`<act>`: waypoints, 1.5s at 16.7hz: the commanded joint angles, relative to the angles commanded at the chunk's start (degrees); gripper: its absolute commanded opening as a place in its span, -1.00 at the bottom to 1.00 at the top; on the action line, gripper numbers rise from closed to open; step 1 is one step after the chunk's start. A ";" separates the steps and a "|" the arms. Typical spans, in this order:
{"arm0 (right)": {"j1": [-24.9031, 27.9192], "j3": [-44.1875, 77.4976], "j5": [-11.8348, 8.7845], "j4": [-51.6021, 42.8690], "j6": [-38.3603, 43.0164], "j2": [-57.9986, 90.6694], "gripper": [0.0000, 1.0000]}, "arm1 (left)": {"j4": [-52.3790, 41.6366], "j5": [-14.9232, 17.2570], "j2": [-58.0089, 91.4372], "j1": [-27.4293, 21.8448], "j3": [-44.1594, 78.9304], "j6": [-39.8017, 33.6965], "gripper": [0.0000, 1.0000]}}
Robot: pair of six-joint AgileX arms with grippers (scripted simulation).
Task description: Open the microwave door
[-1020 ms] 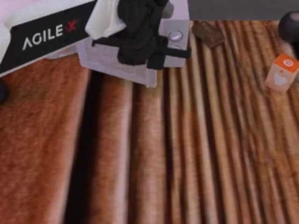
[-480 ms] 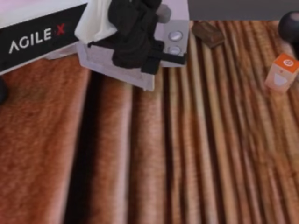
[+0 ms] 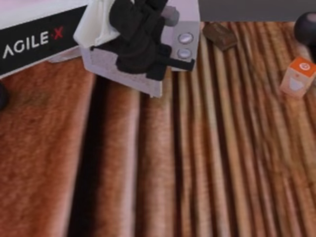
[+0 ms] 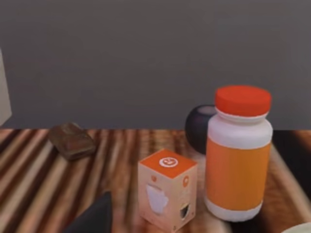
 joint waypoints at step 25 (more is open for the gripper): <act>0.00 0.00 0.00 0.00 0.00 0.00 1.00 | 1.38 2.41 -2.65 0.85 -3.76 3.93 -1.00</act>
